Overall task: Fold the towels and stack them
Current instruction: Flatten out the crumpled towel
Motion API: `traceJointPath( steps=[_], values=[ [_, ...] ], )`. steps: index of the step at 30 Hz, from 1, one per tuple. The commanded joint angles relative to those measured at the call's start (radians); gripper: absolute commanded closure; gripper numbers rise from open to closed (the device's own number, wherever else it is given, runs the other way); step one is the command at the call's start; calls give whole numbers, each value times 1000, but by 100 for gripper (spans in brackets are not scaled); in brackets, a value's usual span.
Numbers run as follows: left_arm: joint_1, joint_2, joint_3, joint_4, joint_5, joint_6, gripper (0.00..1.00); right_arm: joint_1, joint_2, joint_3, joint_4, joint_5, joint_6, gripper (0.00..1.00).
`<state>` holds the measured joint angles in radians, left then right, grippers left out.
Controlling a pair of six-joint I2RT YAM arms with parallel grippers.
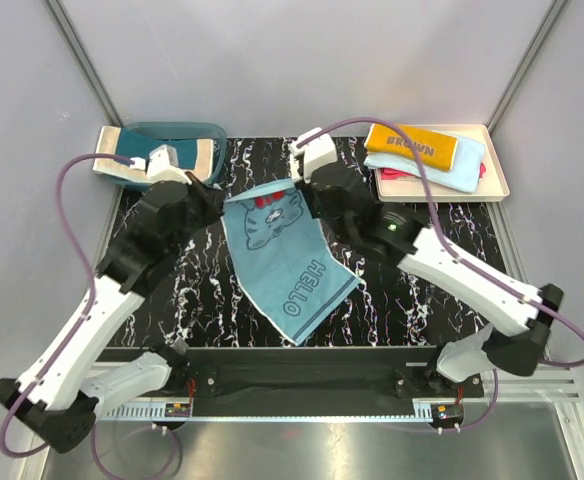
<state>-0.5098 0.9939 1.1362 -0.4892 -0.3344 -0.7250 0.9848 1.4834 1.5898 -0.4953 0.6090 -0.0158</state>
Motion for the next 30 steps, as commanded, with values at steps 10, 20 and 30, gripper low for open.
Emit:
traceJointPath(
  steps=[10, 20, 30],
  values=[
    [-281, -67, 395, -239, -189, 139, 100, 124, -201, 266, -219, 78, -228, 100],
    [-427, -69, 497, -272, -311, 167, 100, 186, -255, 291, -207, 113, -286, 100],
    [-249, 100, 577, -178, -156, 227, 100, 33, -239, 196, -55, -76, -356, 100]
  ],
)
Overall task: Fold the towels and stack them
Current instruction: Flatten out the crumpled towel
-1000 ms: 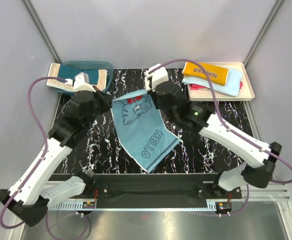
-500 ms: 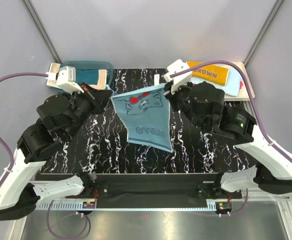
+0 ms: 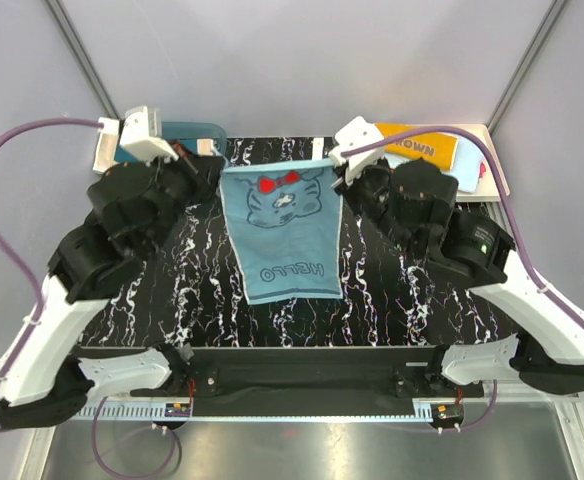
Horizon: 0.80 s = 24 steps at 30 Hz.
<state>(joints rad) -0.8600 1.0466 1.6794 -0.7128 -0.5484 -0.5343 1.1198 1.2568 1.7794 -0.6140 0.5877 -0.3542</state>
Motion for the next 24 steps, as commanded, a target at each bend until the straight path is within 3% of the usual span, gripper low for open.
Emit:
traceJointPath(
  steps=[1, 3, 5, 6, 13, 16, 24],
  values=[
    [190, 79, 34, 68, 155, 14, 100, -194, 7, 6, 63, -139, 3, 100],
    [248, 116, 28, 94, 194, 11, 100, -267, 38, 8, 69, -207, 15, 100],
    [379, 182, 28, 134, 293, -18, 100, -388, 98, 14, 82, -368, 47, 100],
    [380, 205, 26, 148, 330, -26, 100, -429, 121, 14, 89, -368, 55, 100],
    [614, 441, 9, 346, 540, -93, 100, -715, 382, 43, 212, -769, 138, 100],
    [671, 590, 67, 393, 614, -113, 100, -802, 530, 112, 257, -859, 184, 100],
    [739, 892, 196, 492, 688, -168, 100, -880, 883, 421, 212, -896, 267, 100]
  ],
)
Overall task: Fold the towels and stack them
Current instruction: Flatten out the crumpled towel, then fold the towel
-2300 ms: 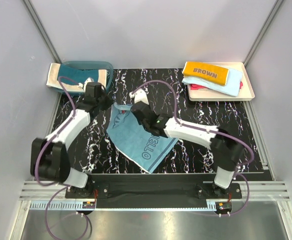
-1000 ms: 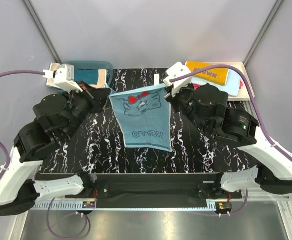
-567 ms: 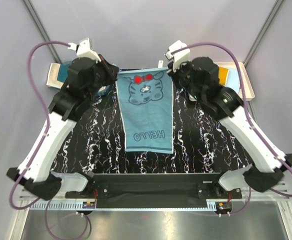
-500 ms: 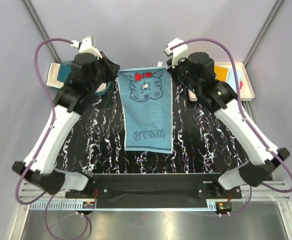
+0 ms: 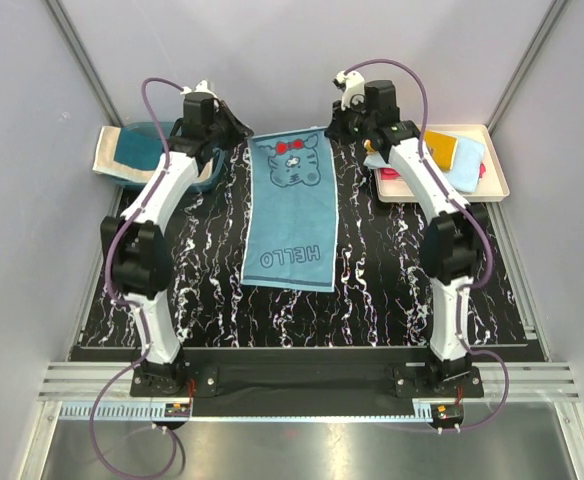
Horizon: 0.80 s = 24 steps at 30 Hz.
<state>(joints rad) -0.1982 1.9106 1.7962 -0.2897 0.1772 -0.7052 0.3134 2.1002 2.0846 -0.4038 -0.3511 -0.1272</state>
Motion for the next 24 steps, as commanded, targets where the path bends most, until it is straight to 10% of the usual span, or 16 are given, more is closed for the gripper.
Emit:
traceJointPath(
  steps=[1, 24],
  values=[
    [82, 71, 87, 72, -35, 3, 100, -82, 90, 136, -6, 35, 52, 100],
    [49, -111, -443, 193, -48, -85, 100, -100, -147, -460, 126, 23, 204, 100]
  ],
)
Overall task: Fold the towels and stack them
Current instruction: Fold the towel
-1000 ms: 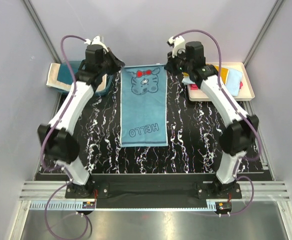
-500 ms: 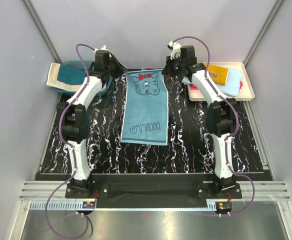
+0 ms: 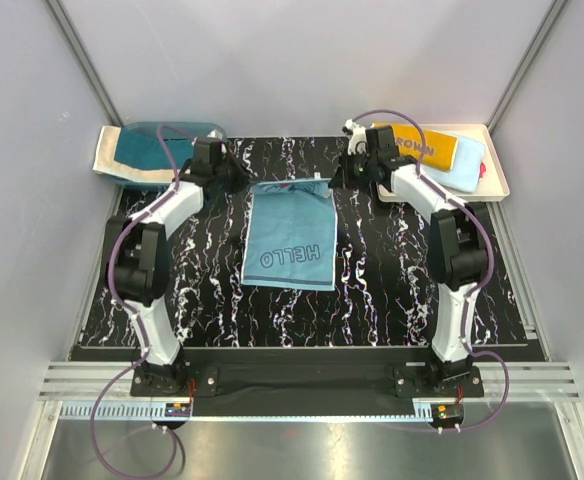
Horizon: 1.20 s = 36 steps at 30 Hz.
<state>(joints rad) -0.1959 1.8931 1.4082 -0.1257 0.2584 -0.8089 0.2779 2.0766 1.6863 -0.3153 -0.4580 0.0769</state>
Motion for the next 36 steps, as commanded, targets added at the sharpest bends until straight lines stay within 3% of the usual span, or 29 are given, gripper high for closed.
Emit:
traceJointPath(
  steps=[1, 13, 23, 26, 27, 29, 33, 36],
  values=[
    [43, -121, -73, 29, -143, 17, 100, -60, -156, -86, 39, 136, -2, 100],
    [-3, -262, -392, 113, -191, -18, 100, 72, -309, -379, 90, 254, 38, 100],
    [-37, -336, -523, 153, -203, -19, 100, 106, -409, -542, 134, 286, 122, 100],
    [-43, -348, -558, 161, -208, -24, 100, 122, -440, -591, 143, 283, 149, 89],
    [-45, -350, -580, 170, -209, -24, 100, 126, -453, -603, 145, 279, 171, 79],
    [-46, -353, -600, 178, -205, -26, 99, 132, -472, -641, 145, 274, 195, 71],
    [-50, -358, -652, 224, -188, -30, 86, 133, -541, -706, 127, 310, 300, 53],
    [-54, -362, -690, 257, -177, -36, 76, 142, -562, -750, 120, 309, 378, 48]
  ],
)
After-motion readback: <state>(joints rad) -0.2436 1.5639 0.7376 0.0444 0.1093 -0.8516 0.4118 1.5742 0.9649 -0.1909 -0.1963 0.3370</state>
